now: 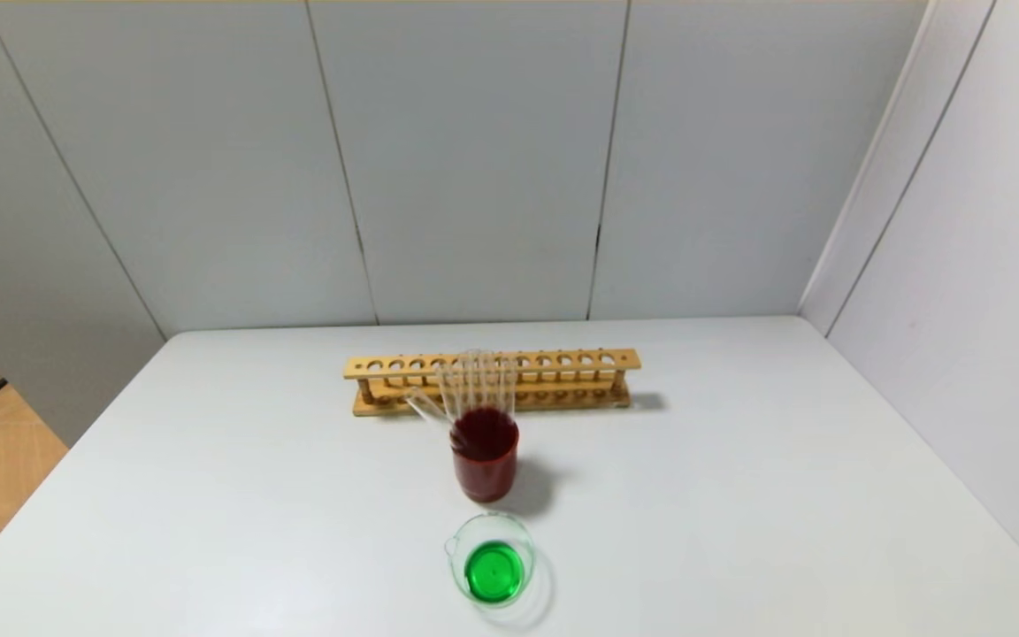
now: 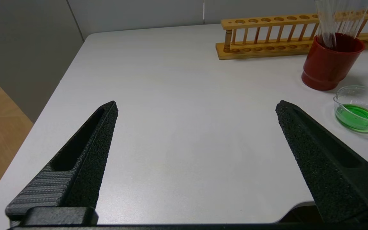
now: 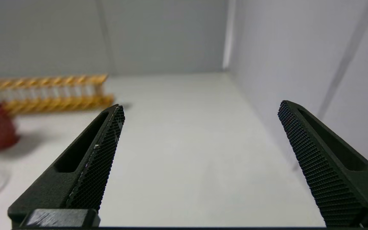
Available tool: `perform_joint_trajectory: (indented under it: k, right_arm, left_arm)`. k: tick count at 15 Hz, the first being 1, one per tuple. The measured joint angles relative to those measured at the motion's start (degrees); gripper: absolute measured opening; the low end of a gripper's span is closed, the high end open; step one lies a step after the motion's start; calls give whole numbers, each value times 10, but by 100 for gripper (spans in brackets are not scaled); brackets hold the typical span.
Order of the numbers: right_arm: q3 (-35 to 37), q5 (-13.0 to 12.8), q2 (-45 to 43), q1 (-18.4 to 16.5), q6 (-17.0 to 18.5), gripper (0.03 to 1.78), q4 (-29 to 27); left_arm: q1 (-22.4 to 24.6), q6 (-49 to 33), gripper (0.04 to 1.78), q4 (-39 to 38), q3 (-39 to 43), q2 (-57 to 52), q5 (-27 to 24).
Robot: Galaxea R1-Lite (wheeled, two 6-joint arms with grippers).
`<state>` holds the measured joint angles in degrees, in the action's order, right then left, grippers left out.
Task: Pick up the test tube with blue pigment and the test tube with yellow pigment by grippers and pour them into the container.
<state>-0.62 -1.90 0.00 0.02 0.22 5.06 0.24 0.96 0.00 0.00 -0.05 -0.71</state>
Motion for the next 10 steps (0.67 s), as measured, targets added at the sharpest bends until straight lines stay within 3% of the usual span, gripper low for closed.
perform_joint_trajectory:
  k: [3,7,10]
  right_arm:
    - [-16,25,-1,0,-20,175,-114]
    - [-4,22,-1,1,-8,175,-59]
    - [0,21,-1,1,-7,175,-56]
  left_arm:
    - [0,0,175,0,0,0,0]
    - [0,0,175,0,0,0,0]
    - [0,0,175,0,0,0,0]
